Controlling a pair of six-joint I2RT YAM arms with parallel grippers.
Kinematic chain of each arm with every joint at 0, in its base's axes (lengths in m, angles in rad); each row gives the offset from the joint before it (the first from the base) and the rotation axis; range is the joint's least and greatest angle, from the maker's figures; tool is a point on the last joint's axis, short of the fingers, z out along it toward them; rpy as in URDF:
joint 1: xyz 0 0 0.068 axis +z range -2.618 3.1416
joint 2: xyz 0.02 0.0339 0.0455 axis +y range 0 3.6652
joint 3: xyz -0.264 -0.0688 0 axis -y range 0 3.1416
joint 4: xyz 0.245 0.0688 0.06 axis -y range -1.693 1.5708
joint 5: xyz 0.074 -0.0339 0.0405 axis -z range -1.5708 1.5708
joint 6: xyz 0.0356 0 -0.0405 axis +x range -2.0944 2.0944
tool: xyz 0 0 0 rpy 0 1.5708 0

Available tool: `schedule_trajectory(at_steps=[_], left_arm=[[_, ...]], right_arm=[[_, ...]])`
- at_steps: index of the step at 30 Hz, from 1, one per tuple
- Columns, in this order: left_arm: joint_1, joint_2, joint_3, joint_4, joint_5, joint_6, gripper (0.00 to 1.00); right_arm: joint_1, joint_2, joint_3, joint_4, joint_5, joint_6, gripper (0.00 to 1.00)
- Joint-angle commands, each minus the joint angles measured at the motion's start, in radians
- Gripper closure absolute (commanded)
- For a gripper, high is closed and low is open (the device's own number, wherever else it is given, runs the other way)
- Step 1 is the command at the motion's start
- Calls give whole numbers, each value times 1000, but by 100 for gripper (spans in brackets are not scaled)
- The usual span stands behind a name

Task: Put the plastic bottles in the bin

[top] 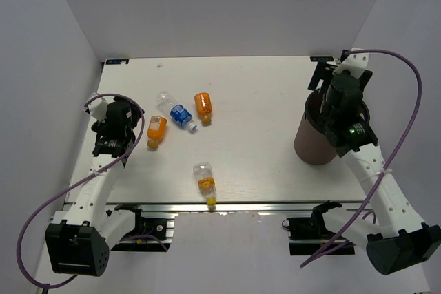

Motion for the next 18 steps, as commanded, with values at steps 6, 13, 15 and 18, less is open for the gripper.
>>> schedule_trajectory(at_steps=[6, 13, 15, 18], left_arm=[[1, 16, 41, -10, 10, 10, 2], [1, 38, 47, -13, 18, 13, 2], [1, 41, 44, -10, 21, 10, 2], [1, 51, 45, -10, 30, 10, 2]], right_arm=[[181, 70, 98, -71, -610, 89, 11], [434, 266, -36, 38, -611, 208, 11], [529, 317, -42, 21, -591, 196, 11], [620, 349, -75, 33, -596, 216, 11]])
